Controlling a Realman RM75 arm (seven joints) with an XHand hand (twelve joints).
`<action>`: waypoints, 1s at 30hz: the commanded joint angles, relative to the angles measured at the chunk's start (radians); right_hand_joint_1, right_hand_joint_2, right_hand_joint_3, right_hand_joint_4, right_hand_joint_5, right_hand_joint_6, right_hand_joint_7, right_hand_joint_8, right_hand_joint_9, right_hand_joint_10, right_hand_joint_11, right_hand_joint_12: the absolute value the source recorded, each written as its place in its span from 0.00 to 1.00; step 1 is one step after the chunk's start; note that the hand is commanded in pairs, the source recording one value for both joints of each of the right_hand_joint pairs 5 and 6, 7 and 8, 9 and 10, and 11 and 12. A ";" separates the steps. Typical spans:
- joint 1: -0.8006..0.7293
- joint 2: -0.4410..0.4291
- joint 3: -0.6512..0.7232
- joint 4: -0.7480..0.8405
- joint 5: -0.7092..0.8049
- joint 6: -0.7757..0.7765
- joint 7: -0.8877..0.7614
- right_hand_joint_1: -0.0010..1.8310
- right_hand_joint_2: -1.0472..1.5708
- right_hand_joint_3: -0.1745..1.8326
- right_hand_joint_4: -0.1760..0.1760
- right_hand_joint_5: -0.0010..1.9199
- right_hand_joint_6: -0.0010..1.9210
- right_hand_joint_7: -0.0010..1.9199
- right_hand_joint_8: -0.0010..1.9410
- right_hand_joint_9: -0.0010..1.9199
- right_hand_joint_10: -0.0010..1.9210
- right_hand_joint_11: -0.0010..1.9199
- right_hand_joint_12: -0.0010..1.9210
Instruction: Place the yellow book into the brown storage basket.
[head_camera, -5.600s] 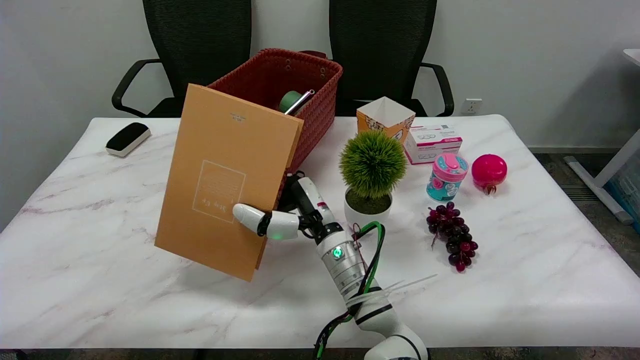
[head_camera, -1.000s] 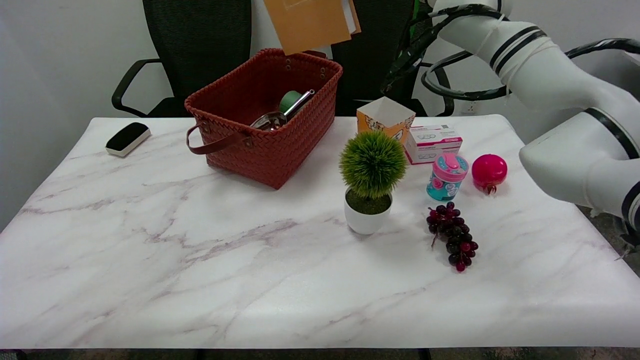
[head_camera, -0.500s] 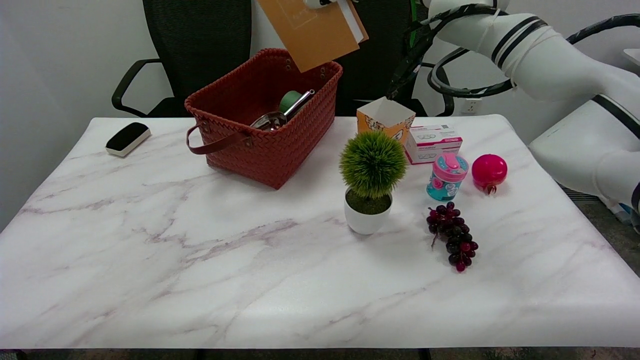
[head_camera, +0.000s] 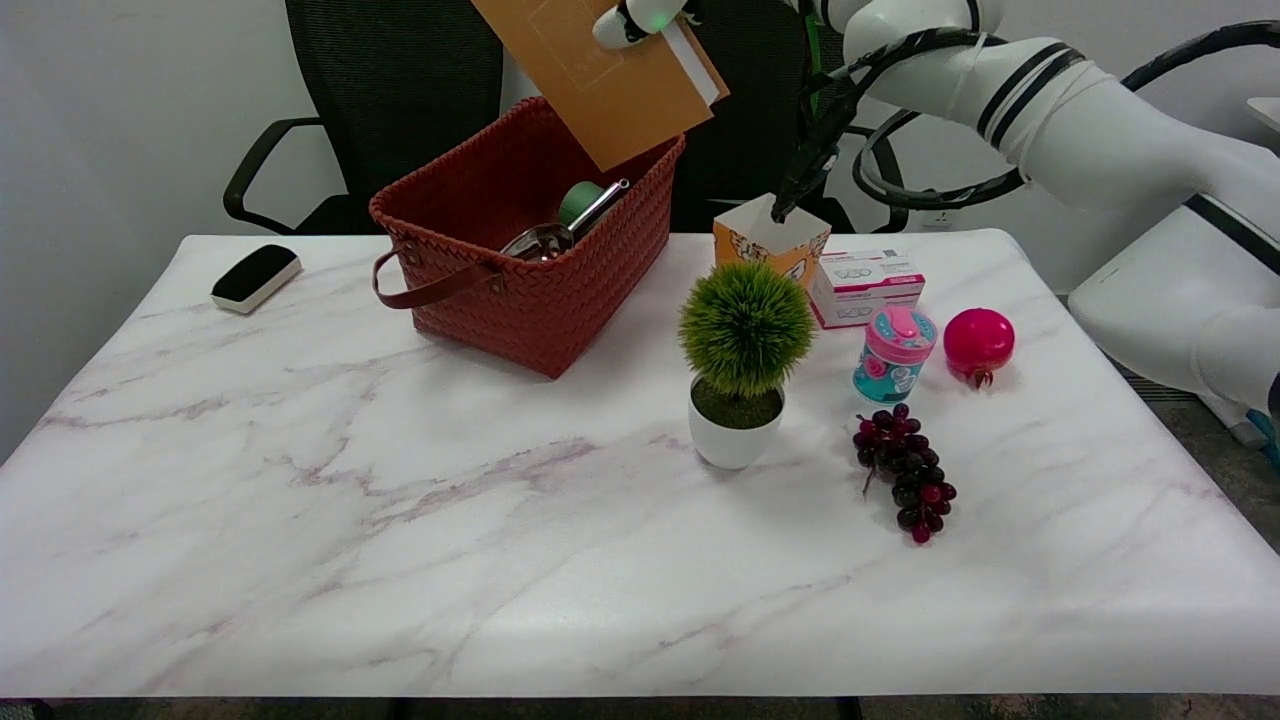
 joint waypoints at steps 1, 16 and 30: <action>-0.023 0.007 -0.044 0.081 0.001 0.000 0.000 0.69 0.71 0.56 0.50 0.62 0.62 0.74 0.73 0.74 0.74 0.67 0.67; -0.039 0.004 -0.049 0.149 0.001 -0.004 0.000 0.69 0.69 0.58 0.50 0.63 0.63 0.74 0.73 0.74 0.73 0.67 0.67; -0.058 0.007 -0.051 0.198 0.053 -0.019 -0.008 0.68 0.62 0.63 0.50 0.61 0.61 0.71 0.70 0.69 0.69 0.60 0.60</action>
